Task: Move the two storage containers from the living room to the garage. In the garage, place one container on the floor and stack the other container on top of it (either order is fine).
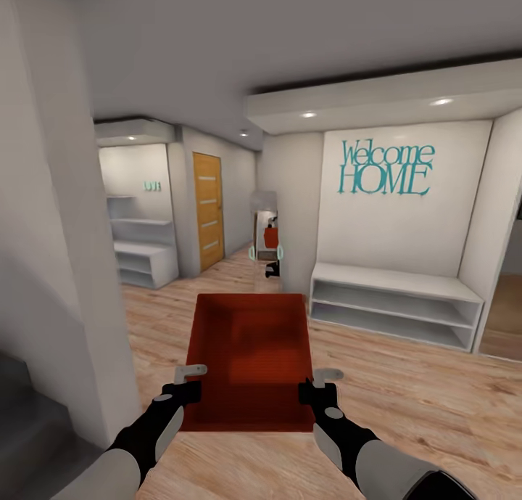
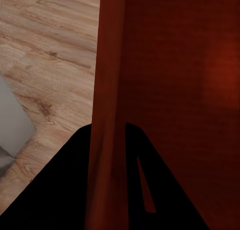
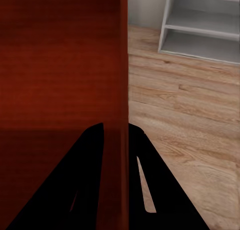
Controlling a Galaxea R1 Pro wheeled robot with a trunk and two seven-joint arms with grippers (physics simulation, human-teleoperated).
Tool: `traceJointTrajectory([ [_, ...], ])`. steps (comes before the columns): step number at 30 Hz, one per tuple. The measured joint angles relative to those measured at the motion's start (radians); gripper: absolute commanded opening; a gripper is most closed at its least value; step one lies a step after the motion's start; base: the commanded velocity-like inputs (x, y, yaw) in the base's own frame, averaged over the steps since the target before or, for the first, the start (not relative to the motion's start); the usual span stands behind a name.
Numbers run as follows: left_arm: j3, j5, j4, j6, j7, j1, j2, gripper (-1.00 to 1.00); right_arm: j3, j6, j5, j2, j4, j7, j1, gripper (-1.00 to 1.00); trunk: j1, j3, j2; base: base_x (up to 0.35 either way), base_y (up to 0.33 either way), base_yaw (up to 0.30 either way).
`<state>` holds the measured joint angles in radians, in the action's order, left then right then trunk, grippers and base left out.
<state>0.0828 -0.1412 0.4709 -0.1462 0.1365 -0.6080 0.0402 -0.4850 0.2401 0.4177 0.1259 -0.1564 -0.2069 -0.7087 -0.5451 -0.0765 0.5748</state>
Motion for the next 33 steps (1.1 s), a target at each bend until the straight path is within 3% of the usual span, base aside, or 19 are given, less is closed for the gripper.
traceJointTrajectory([
  [8, 0.001, 0.0, 0.0, 0.0, 0.0, 0.0, 0.0, -1.0, 0.0, 0.0, 0.0, 0.0, 0.0, 0.0, 0.0, -1.0, 0.0, 0.0, 0.0, 0.322, 0.0, 0.18],
  [33, -0.001, 0.002, 0.0, 0.0, 0.0, 0.0, 0.001, -1.0, 0.001, 0.001, 0.001, -0.001, 0.001, 0.003, 0.0, -1.0, 0.0, 0.0, 0.0, 0.322, 0.0, 0.005],
])
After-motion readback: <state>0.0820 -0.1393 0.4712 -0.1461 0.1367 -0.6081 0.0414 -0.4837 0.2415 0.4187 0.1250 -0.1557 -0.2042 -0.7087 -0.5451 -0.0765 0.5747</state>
